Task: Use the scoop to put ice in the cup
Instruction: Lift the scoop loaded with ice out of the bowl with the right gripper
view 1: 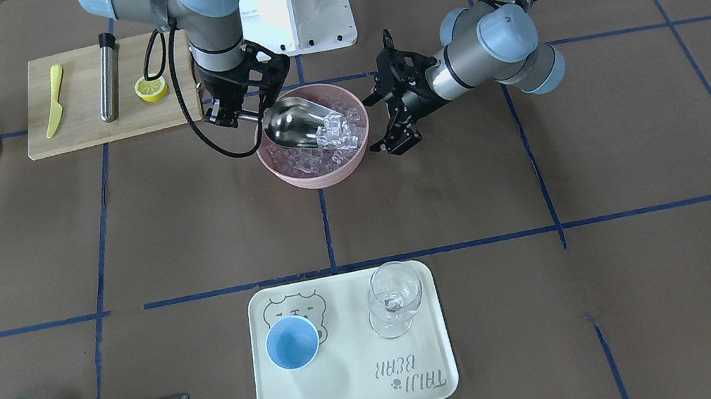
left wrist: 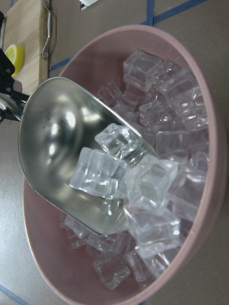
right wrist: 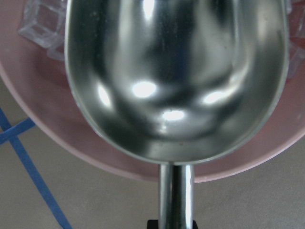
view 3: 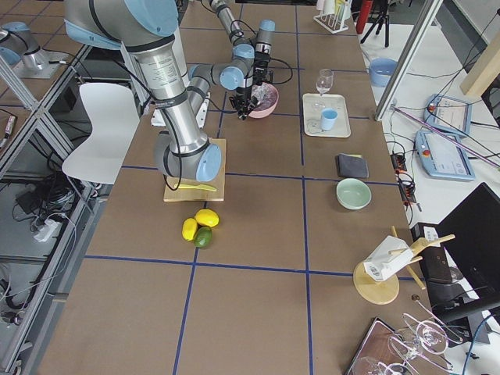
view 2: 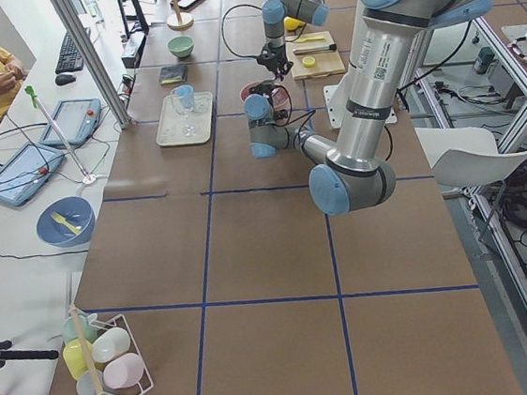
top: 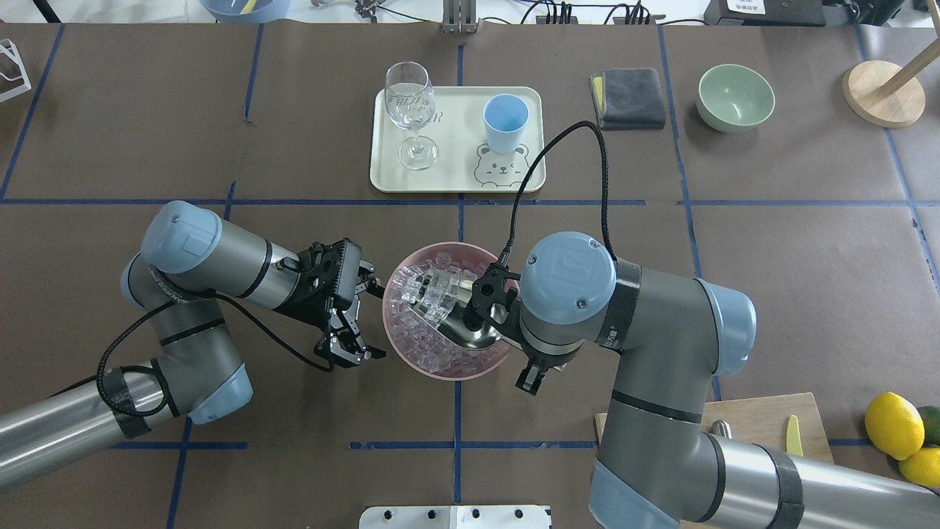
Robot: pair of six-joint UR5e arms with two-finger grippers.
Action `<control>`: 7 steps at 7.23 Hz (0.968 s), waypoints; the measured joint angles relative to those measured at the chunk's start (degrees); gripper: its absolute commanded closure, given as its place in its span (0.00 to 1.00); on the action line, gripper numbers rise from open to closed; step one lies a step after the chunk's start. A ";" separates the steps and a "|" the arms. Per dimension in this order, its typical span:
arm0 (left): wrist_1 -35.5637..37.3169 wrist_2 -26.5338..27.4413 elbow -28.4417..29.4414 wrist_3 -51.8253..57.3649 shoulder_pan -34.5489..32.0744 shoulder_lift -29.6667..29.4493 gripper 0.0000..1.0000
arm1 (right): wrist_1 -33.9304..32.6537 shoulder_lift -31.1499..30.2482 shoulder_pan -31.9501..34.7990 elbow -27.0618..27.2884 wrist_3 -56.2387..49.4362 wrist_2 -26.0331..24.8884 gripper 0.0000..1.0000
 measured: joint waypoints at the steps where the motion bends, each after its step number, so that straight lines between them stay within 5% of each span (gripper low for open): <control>1: 0.02 0.00 -0.03 0.00 -0.01 0.02 0.00 | 2.36 -1.36 0.03 0.64 0.95 0.01 1.00; 4: 0.03 0.00 -0.07 0.00 -0.02 0.06 0.00 | 6.74 -4.98 0.13 4.82 3.51 0.07 1.00; 7: 0.01 0.00 -0.10 0.07 -0.20 0.51 0.00 | -3.55 -4.85 2.41 10.79 5.16 0.16 1.00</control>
